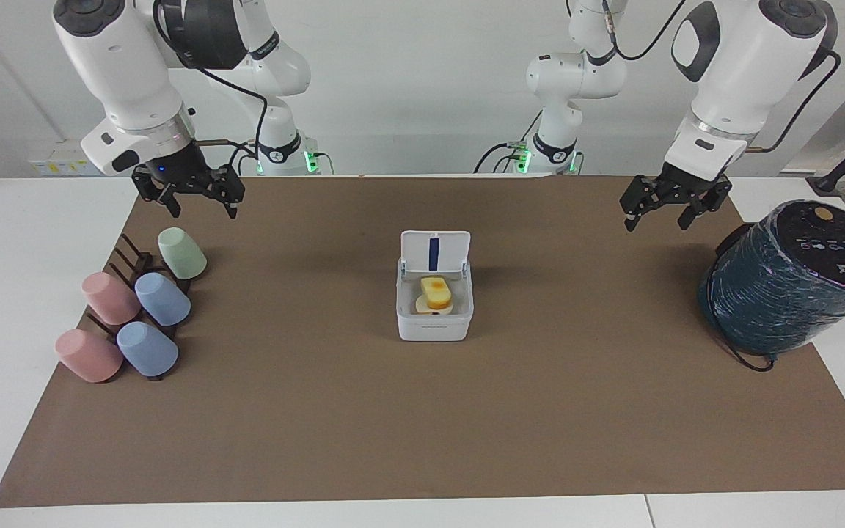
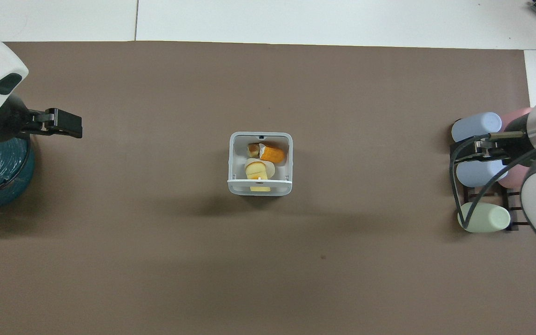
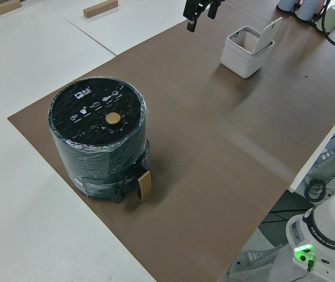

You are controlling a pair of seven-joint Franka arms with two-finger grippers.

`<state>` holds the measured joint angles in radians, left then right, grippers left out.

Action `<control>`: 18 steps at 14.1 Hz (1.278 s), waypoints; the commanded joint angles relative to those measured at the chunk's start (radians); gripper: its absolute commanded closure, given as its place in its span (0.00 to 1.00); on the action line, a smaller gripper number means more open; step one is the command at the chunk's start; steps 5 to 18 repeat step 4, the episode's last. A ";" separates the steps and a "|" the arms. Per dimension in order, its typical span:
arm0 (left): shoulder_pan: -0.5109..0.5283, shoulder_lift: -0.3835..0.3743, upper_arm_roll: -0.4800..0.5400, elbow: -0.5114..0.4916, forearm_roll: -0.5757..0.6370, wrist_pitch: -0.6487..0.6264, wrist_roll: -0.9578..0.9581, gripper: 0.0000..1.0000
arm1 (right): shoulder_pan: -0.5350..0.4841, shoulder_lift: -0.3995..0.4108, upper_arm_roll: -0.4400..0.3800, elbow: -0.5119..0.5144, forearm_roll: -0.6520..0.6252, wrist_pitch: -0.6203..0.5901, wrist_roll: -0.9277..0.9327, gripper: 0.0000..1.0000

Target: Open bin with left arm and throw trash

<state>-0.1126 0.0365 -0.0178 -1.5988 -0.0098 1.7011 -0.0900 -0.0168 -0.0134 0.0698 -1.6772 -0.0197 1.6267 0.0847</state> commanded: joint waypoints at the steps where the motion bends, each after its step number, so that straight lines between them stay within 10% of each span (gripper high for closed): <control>1: 0.008 -0.026 -0.001 -0.029 -0.007 0.020 0.010 0.00 | -0.014 -0.007 0.005 -0.009 0.020 0.004 -0.025 0.00; 18: 0.014 -0.026 -0.001 -0.029 -0.007 0.022 0.010 0.00 | -0.014 -0.007 0.005 -0.009 0.020 0.004 -0.025 0.00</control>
